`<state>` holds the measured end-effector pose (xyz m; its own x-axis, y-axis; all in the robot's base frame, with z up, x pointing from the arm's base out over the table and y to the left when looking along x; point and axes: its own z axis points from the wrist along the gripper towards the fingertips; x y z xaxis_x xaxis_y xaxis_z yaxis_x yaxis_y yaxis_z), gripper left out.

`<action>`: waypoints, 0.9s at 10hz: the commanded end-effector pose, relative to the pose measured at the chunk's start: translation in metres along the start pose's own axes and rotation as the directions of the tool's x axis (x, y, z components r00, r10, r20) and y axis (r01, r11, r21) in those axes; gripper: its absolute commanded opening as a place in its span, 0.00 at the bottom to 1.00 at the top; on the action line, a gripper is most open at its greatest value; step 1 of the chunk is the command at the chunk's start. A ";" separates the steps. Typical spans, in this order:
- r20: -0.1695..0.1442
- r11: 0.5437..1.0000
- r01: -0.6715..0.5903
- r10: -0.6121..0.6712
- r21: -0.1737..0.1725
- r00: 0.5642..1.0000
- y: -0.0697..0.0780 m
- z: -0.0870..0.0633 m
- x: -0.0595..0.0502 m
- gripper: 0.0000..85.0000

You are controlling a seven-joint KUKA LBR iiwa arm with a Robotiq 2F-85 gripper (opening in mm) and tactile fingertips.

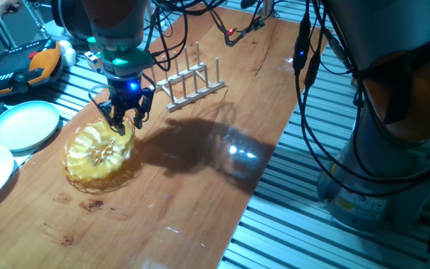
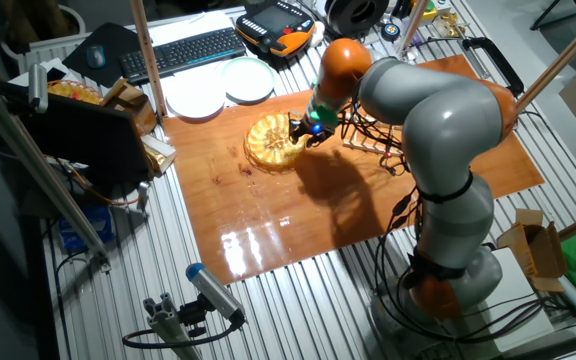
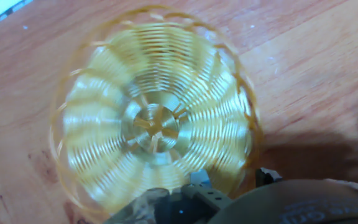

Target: Take the dish off the dish rack

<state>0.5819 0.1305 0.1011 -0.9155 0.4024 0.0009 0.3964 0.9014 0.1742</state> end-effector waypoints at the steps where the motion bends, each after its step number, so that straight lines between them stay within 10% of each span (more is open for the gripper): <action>1: 0.013 1.000 0.004 -0.004 0.007 1.000 -0.001 0.003 -0.001 0.52; 4: 0.059 0.997 0.049 -0.052 0.057 0.997 -0.009 -0.003 -0.007 0.44; 9: 0.070 0.984 0.115 -0.125 0.136 0.990 -0.039 -0.053 -0.005 0.09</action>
<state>0.5663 0.0842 0.1471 -0.9510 0.2966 -0.0878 0.2943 0.9549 0.0387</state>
